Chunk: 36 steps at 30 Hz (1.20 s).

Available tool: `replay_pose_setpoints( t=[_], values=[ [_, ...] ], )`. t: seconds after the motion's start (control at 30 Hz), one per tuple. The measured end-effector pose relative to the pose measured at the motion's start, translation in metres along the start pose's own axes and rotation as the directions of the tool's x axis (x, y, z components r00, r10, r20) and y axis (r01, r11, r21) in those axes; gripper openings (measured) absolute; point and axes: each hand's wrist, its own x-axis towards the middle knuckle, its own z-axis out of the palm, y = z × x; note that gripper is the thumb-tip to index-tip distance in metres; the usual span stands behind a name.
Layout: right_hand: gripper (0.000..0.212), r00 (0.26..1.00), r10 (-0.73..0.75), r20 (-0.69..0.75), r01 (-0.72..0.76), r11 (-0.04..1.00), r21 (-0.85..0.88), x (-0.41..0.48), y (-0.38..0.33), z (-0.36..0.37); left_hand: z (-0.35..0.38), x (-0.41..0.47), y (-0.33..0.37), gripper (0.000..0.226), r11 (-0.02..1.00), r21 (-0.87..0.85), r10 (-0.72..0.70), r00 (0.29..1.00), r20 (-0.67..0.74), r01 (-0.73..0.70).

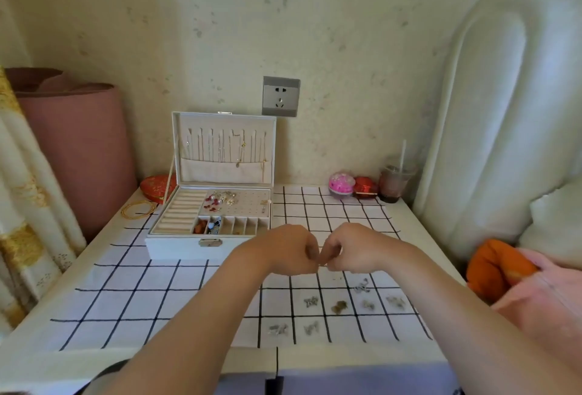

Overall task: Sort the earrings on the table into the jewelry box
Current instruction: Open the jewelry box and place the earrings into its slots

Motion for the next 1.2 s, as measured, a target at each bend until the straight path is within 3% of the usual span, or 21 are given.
replay_pose_setpoints(
  t=[0.1,0.2,0.3,0.57,0.73,0.9,1.03,1.2],
  values=[
    [0.017,0.999,-0.010,0.048,0.009,1.000,0.008,-0.011,0.000,0.009,0.011,-0.001,-0.001,0.018,0.995,0.084,-0.065,0.982,0.179,0.051],
    [0.020,0.995,-0.008,0.099,0.006,1.000,0.024,-0.016,-0.004,0.019,0.018,-0.004,-0.003,0.027,0.990,0.119,-0.108,0.966,0.236,0.081],
    [0.022,0.992,-0.035,0.121,0.035,0.999,-0.003,-0.018,-0.008,0.029,0.023,-0.006,-0.004,0.034,0.988,0.130,-0.110,0.965,0.239,0.081],
    [0.014,0.995,-0.047,0.083,0.048,0.999,-0.018,-0.016,-0.012,0.034,0.028,-0.008,-0.011,0.023,0.997,-0.004,-0.070,0.978,0.199,0.072],
    [0.011,0.993,-0.068,0.093,0.070,0.997,-0.017,-0.011,-0.016,0.038,0.019,-0.010,-0.019,0.015,0.995,0.000,-0.098,0.976,0.197,0.100],
    [0.009,0.997,-0.061,0.038,0.055,0.990,0.130,-0.009,-0.016,0.028,0.000,-0.019,-0.024,0.009,0.989,-0.072,-0.112,0.974,0.199,0.128],
    [0.010,0.994,-0.036,-0.107,0.067,0.954,0.294,-0.002,-0.019,0.014,-0.016,-0.024,-0.029,0.011,0.973,-0.215,-0.073,0.994,0.080,0.088],
    [0.023,0.954,-0.036,-0.299,0.140,0.932,0.334,0.020,-0.035,0.002,-0.031,-0.022,-0.040,0.012,0.923,-0.382,-0.095,0.987,-0.132,0.037]
  ],
)
